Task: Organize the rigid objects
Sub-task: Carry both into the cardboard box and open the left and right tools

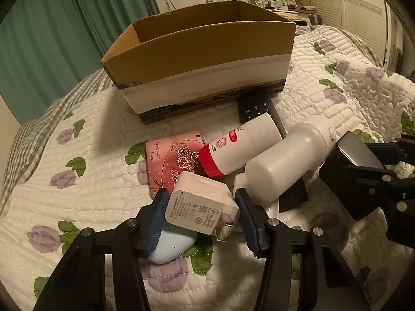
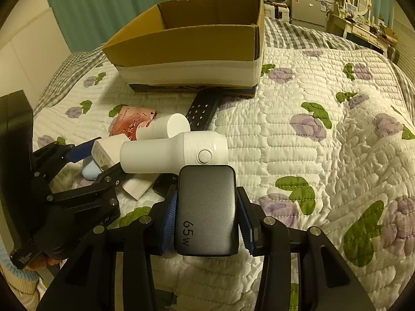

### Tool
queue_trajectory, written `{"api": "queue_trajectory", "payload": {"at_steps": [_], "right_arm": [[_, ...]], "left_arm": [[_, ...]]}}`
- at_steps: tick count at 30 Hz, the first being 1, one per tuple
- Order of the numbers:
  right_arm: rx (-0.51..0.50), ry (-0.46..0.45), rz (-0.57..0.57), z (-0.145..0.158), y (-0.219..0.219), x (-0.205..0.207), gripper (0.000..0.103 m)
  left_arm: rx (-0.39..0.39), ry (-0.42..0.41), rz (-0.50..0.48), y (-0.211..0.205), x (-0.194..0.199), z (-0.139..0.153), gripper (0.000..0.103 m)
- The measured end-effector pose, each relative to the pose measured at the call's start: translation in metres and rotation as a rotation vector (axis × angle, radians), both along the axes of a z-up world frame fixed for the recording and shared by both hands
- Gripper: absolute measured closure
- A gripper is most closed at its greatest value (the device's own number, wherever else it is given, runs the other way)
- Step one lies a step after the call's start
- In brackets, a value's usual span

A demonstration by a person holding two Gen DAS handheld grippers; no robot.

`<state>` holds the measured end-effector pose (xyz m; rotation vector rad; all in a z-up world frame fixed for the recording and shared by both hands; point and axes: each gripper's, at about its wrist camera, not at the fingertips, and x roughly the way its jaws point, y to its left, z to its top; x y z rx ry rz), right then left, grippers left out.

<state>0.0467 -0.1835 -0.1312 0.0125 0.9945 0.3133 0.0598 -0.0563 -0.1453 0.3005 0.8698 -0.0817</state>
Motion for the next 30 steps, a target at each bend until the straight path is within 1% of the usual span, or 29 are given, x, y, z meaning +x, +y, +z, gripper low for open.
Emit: {"api": "queue_trajectory", "payload": {"at_steps": [3,6,8,12,16,19,21,24,27,30], "right_arm": [[0.006,-0.006,-0.001,0.002,-0.002,-0.002,0.061],[0.003,-0.032,0.001,0.010,-0.002,-0.005,0.061],[0.000,-0.055,0.001,0.017,-0.002,-0.008,0.061],[-0.019,-0.118,0.001,0.041,0.000,-0.013,0.061],[-0.028,-0.181,0.015,0.068,0.003,-0.014,0.061],[-0.033,-0.239,0.031,0.095,0.005,-0.006,0.061],[-0.016,-0.267,0.035,0.114,0.005,0.005,0.061],[-0.024,-0.319,0.048,0.141,0.009,0.027,0.061],[-0.007,-0.341,0.047,0.158,0.011,0.056,0.061],[-0.012,-0.353,0.037,0.165,0.015,0.088,0.061]], "left_arm": [[-0.004,-0.010,0.007,0.000,-0.005,0.007,0.050],[-0.017,-0.048,0.020,0.001,-0.012,0.024,0.050],[-0.044,-0.074,0.030,0.005,-0.016,0.039,0.050],[-0.115,-0.117,0.041,0.012,-0.023,0.069,0.050],[-0.131,-0.184,0.053,0.015,-0.021,0.104,0.050],[-0.149,-0.227,0.096,0.022,-0.007,0.130,0.050],[-0.170,-0.254,0.106,0.027,0.006,0.146,0.050],[-0.205,-0.279,0.105,0.033,0.032,0.164,0.050],[-0.198,-0.283,0.095,0.033,0.064,0.169,0.050],[-0.198,-0.267,0.068,0.029,0.098,0.160,0.050]]}}
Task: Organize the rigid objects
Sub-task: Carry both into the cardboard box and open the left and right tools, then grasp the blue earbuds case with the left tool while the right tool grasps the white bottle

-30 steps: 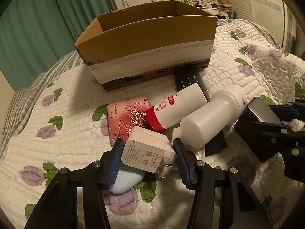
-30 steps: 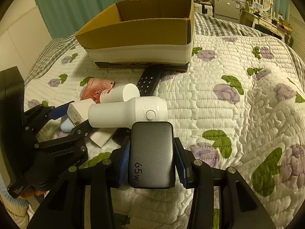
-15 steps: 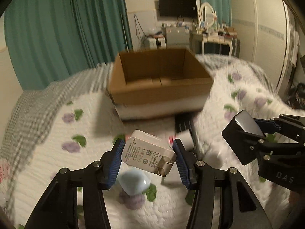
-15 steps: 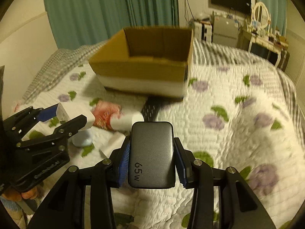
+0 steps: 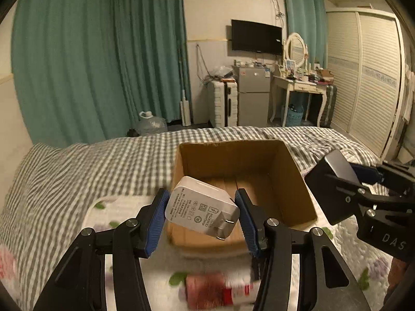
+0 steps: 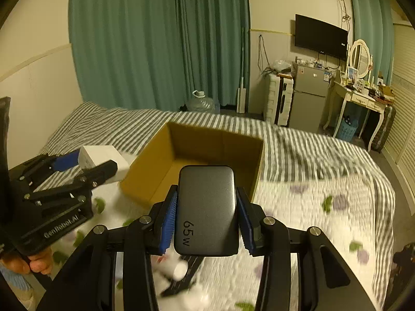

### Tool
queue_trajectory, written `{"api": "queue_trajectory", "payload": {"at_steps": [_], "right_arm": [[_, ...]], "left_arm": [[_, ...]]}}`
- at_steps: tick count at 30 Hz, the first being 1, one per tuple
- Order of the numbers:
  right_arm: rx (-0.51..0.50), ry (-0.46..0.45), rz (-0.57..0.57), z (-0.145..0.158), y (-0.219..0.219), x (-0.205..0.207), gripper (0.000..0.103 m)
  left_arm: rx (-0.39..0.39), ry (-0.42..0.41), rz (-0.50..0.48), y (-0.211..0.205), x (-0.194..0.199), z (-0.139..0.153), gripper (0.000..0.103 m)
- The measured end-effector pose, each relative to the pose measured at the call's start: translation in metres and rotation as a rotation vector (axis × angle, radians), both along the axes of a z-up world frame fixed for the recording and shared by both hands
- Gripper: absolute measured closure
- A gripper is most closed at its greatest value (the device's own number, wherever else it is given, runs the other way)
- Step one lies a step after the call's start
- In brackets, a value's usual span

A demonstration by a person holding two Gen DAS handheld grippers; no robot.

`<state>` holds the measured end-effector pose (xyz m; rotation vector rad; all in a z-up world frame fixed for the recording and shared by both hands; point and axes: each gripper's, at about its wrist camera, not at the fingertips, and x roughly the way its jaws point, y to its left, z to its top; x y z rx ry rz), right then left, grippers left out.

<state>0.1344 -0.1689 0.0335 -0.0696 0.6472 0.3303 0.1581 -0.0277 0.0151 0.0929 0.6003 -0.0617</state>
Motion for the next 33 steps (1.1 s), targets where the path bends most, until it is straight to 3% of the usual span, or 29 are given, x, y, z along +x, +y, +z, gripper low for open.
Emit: {"api": "queue_trajectory", "payload": {"at_steps": [6,10,15,26,27,29,33], "right_arm": [[-0.001,0.033,-0.025,-0.019,0.002,0.055,0.061],[0.001,0.070,-0.027,-0.042,-0.001,0.070,0.061],[-0.012,0.114,-0.021,-0.061,-0.001,0.077,0.061],[-0.004,0.088,-0.019,-0.058,0.006,0.083,0.061],[0.004,0.081,-0.011,-0.057,0.007,0.083,0.057],[0.006,0.045,-0.021,-0.050,0.007,0.078,0.031],[0.012,0.000,-0.031,-0.035,0.001,0.059,0.030]], "left_arm": [[-0.007,0.073,-0.039,-0.006,0.044,-0.041,0.050],[-0.002,0.097,-0.037,-0.008,0.056,-0.059,0.049],[0.023,0.041,-0.008,-0.005,0.051,-0.053,0.043],[-0.032,0.057,0.036,0.015,0.038,-0.040,0.041],[-0.032,0.060,0.039,0.015,0.036,-0.040,0.041],[-0.034,0.065,0.043,0.014,0.030,-0.036,0.041],[-0.040,0.067,0.045,0.014,0.009,-0.026,0.038]]}}
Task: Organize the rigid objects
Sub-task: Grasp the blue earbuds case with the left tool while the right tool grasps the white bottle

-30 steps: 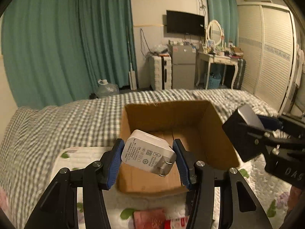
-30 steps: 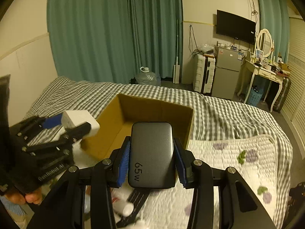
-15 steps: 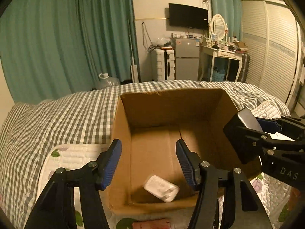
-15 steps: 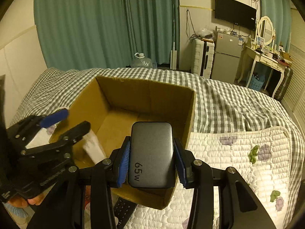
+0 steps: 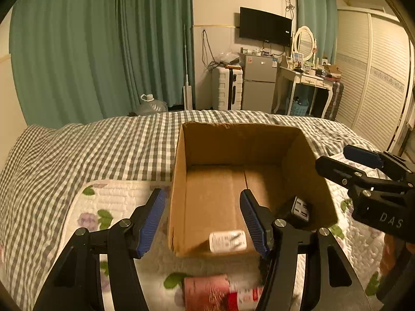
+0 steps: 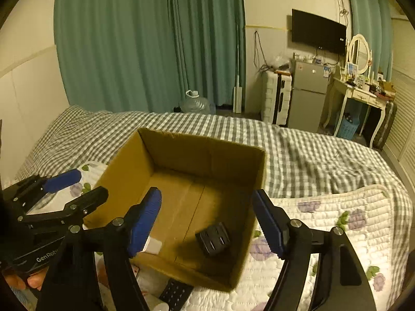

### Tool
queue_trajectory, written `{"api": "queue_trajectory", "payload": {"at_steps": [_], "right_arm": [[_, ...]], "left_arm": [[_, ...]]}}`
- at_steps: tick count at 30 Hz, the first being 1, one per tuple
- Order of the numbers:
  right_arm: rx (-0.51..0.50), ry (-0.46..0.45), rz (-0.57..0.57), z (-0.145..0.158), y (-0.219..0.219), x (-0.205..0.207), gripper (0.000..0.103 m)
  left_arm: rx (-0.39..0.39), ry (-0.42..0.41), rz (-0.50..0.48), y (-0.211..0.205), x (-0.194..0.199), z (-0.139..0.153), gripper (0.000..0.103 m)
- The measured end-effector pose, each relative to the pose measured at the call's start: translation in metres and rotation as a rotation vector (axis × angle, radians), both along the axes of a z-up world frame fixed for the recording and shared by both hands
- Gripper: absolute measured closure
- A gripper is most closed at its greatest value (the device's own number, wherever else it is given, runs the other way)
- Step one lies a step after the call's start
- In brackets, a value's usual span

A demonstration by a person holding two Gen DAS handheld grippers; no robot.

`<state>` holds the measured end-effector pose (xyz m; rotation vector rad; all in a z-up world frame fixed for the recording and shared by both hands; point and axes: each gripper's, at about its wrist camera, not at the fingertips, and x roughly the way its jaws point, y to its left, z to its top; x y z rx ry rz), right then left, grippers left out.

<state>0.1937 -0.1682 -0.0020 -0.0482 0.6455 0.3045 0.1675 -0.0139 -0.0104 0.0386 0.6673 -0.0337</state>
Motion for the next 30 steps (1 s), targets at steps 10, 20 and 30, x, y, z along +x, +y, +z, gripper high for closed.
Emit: {"api": "queue_trajectory", "payload": {"at_steps": [10,20,30], "right_arm": [[-0.050,0.026,-0.049,-0.003,-0.017,-0.075,0.027],[-0.089,0.150,-0.050,-0.062,-0.016,-0.128,0.027],[-0.098,0.217,-0.036,-0.090,-0.009,-0.129,0.018]], "left_arm": [[0.011,0.056,0.045,0.009,-0.074,-0.018,0.036],[0.038,0.251,0.078,0.009,-0.113,-0.102,0.036],[0.068,0.392,0.094,0.010,-0.097,-0.152,0.032]]}}
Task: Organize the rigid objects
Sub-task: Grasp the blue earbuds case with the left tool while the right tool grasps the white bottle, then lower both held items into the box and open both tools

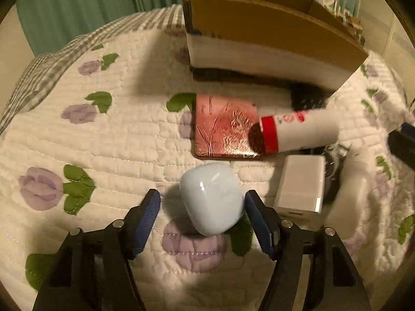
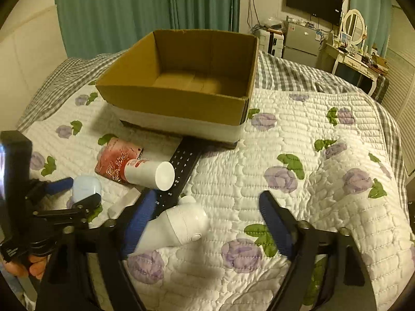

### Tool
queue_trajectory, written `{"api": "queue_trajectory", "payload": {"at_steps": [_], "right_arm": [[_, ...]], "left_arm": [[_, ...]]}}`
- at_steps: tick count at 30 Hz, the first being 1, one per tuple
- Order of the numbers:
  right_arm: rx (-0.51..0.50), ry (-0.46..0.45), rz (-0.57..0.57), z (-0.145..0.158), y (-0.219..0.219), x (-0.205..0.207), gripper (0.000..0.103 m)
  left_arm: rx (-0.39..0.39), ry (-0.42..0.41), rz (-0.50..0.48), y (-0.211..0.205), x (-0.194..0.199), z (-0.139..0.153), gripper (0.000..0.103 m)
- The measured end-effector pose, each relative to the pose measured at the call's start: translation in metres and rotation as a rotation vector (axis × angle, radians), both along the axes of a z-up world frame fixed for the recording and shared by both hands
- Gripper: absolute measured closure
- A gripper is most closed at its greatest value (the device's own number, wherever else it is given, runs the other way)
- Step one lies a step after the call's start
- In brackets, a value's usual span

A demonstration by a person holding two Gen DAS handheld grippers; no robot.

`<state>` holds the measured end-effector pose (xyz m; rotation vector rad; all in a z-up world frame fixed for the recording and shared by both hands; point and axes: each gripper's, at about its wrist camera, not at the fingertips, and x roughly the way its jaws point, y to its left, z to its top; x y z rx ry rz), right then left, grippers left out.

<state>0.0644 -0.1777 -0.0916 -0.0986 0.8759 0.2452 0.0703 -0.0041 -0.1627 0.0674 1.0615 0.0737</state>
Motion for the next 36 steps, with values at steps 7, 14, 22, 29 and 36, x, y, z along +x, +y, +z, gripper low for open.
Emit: {"api": "queue_trajectory", "payload": {"at_steps": [7,14,22,29,36], "right_arm": [[0.017,0.025,-0.014,-0.005,-0.005,0.002,0.018],[-0.007,0.035,-0.027,-0.005,-0.004,-0.004,0.018],[-0.020,0.131,0.005,-0.028,0.017,-0.022,0.018],[0.065,0.199,-0.050,-0.043,0.023,-0.006,0.024],[0.062,0.235,-0.125,-0.066,0.023,0.013,0.039]], "left_arm": [[0.050,-0.027,-0.032,-0.008,-0.001,-0.003,0.035],[0.016,-0.129,-0.067,-0.014,-0.012,0.027,0.045],[-0.033,-0.216,-0.051,-0.004,-0.017,0.054,0.045],[-0.063,-0.245,-0.043,0.005,-0.020,0.062,0.045],[-0.078,-0.252,-0.044,0.008,-0.023,0.063,0.045]]}}
